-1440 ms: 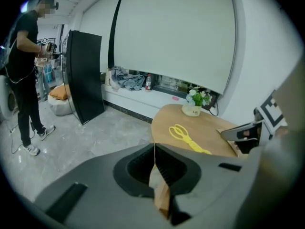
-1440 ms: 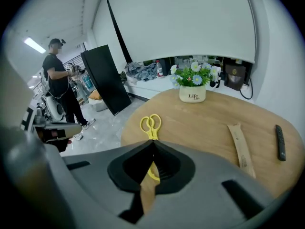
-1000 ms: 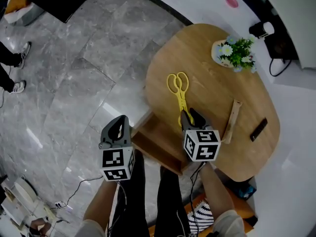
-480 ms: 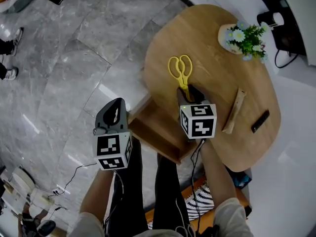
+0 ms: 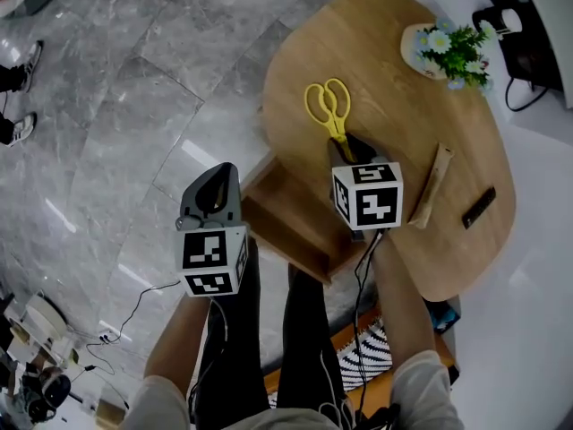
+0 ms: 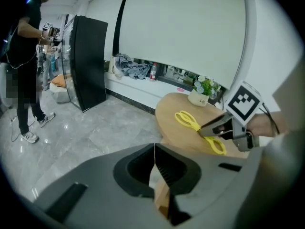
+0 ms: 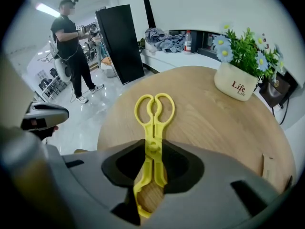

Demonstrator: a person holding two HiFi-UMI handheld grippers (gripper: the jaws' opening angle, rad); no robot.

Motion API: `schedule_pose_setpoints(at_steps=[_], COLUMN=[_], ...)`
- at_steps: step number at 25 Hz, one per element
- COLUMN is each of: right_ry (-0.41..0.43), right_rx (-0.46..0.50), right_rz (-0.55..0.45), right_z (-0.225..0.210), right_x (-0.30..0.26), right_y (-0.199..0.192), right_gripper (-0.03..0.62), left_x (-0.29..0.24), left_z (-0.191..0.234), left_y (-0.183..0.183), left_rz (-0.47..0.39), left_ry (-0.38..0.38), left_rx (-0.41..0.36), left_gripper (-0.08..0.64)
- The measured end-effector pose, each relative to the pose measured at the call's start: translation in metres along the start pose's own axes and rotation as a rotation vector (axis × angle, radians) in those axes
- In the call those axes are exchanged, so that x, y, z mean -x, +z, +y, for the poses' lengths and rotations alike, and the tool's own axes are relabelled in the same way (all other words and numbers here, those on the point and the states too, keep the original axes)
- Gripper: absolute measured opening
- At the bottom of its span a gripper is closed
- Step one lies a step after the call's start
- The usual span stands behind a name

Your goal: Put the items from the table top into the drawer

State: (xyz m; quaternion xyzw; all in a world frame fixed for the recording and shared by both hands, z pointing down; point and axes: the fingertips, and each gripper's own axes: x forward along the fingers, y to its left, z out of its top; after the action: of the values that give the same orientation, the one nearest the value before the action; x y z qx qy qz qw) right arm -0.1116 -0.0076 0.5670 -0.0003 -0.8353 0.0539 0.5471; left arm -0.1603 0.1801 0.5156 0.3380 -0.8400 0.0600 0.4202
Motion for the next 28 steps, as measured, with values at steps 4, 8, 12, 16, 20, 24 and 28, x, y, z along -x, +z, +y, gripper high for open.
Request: schedule_pose_setpoints(at_steps=[4, 8, 12, 16, 20, 24, 28], right_ry=[0.007, 0.015, 0.034, 0.064, 0.107, 0.160, 0.222], right_rx=[-0.007, 0.006, 0.030, 0.076, 0.138, 0.180, 0.218], right_rz=[-0.024, -0.027, -0.026, -0.012, 0.010, 0.021, 0.052], right_z=[0.002, 0.010, 0.022, 0.040, 0.062, 0.083, 0.109], right_x=[0.015, 0.029, 0.042, 0.055, 0.070, 0.083, 0.087], right_y=[-0.007, -0.022, -0.039, -0.058, -0.078, -0.097, -0.118], right_gripper=[0.103, 0.103, 0.103, 0.103, 0.103, 0.103, 0.103], left_x=[0.006, 0.012, 0.021, 0.032, 0.049, 0.063, 0.071], left_z=[-0.004, -0.010, -0.016, -0.023, -0.028, -0.026, -0.018], left_y=[-0.011, -0.027, -0.039, -0.053, -0.066, -0.076, -0.086], left_rz=[0.011, 0.034, 0.035, 0.049, 0.053, 0.051, 0.055], left_ry=[-0.004, -0.015, -0.008, -0.012, -0.005, 0.023, 0.059], left_rx=[-0.007, 0.000, 0.019, 0.017, 0.013, 0.037, 0.068], left_gripper=[0.011, 0.011, 0.011, 0.011, 0.011, 0.011, 0.011])
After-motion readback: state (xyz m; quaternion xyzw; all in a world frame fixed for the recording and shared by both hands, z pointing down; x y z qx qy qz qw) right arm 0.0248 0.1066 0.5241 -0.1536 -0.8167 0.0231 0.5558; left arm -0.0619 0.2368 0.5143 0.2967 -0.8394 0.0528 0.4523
